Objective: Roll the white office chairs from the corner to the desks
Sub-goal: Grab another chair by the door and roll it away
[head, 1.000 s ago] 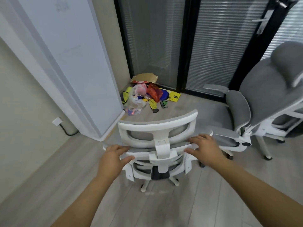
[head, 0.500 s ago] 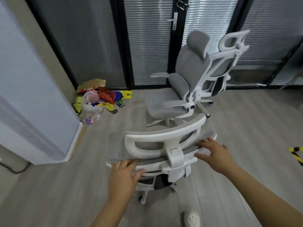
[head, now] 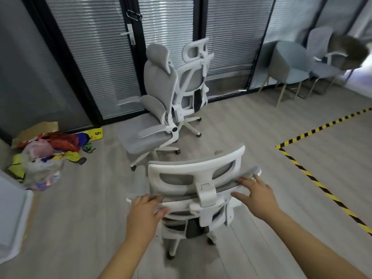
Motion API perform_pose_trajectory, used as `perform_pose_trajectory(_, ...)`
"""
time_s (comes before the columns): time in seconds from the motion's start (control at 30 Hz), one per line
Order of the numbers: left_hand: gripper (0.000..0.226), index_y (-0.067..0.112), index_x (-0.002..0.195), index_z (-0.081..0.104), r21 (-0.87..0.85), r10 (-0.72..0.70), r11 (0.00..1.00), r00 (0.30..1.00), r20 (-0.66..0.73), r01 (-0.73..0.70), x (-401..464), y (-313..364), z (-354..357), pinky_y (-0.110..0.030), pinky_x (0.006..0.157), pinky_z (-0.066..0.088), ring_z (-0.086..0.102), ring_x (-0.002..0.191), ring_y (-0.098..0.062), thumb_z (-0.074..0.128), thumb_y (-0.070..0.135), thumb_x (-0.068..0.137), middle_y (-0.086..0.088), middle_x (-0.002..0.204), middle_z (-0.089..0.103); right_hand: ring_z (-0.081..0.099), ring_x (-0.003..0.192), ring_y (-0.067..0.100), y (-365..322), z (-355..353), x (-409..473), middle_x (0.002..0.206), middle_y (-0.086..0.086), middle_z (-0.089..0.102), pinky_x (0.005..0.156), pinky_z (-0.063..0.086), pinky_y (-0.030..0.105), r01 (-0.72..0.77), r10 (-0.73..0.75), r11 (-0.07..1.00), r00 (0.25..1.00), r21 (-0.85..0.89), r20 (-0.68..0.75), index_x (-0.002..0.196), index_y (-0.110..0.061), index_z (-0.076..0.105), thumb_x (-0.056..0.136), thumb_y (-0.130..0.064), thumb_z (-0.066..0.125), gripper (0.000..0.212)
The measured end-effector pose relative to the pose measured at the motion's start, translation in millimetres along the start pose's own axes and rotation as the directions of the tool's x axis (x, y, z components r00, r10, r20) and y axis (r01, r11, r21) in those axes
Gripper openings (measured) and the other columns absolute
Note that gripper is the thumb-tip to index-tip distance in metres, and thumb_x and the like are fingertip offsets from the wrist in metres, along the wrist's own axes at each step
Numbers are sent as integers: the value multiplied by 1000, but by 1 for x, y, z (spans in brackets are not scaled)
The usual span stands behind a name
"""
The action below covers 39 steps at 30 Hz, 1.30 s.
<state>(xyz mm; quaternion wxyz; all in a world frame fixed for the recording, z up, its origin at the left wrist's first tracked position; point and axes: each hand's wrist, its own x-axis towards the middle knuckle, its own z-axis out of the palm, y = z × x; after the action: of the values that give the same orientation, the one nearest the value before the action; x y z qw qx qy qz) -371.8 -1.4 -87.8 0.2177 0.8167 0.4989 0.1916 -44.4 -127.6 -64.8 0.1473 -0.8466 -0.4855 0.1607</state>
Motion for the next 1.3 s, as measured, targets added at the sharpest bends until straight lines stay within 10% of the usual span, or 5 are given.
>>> perform_pose_trajectory(0.8,33,22,102,75,-201,377,919,908,185,-340,378,370,287,-28,86,37,48,99,-11,82,31,72,9,97,62,2,151,18,377,-190,229,151,-19,39,108,38,44,-340,384,916,897,214,-217,136,-41,49,90,-58,56,49)
perform_pose_trajectory(1.3,41,23,114,70,-211,655,754,686,316,-623,644,673,528,-38,94,41,48,119,-24,75,41,78,-1,125,61,-13,151,19,600,-323,382,163,-15,-11,117,5,58,-665,670,741,721,96,-175,153,-45,0,91,-60,42,76)
